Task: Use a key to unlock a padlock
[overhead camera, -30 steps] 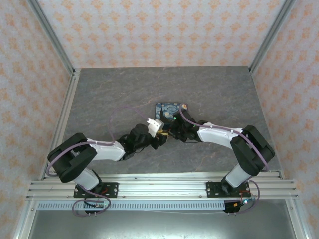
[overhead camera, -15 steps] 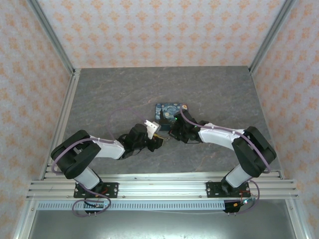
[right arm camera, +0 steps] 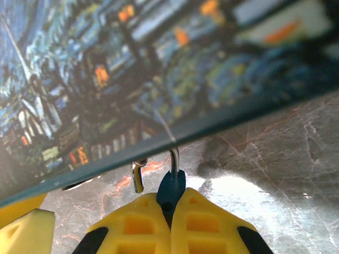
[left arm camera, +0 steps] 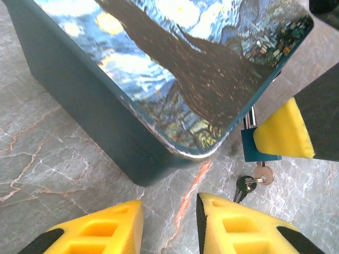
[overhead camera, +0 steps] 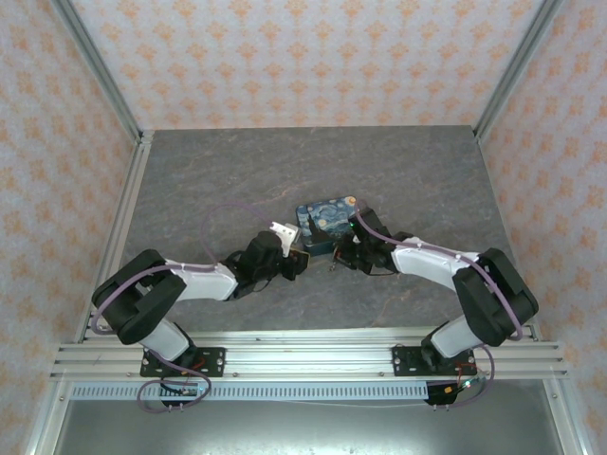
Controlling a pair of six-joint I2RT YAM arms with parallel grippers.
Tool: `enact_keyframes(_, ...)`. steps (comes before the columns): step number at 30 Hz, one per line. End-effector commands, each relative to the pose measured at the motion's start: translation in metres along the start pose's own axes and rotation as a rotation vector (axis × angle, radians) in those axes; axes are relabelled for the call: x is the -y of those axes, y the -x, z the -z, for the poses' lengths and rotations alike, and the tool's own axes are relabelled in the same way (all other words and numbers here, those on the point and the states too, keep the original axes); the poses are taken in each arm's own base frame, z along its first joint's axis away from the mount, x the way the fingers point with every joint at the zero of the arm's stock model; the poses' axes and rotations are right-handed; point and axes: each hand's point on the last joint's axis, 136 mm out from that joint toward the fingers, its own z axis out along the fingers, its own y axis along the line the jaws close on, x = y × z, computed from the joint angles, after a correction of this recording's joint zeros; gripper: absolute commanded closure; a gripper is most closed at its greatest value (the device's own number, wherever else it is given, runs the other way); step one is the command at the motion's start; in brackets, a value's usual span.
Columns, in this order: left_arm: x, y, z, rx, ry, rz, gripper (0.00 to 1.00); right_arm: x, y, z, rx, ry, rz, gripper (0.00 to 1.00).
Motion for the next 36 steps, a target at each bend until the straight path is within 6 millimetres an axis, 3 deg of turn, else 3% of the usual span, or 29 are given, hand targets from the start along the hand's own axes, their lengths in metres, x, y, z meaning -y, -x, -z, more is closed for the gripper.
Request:
enact_keyframes(1,-0.007,0.007,0.008,0.035,0.042,0.028,0.68,-0.008,0.003,0.006,0.016,0.049,0.009,1.00)
enact_keyframes(18,-0.010,0.008,0.021,0.057,0.053,0.024,0.68,-0.014,0.032,0.024,0.194,0.082,-0.259,1.00)
enact_keyframes(28,-0.013,0.009,0.035,0.066,0.075,0.017,0.68,-0.013,0.033,0.008,0.161,0.064,-0.311,1.00)
enact_keyframes(36,-0.017,0.008,0.043,0.069,0.101,0.023,0.67,-0.026,0.044,0.019,0.220,0.110,-0.330,1.00)
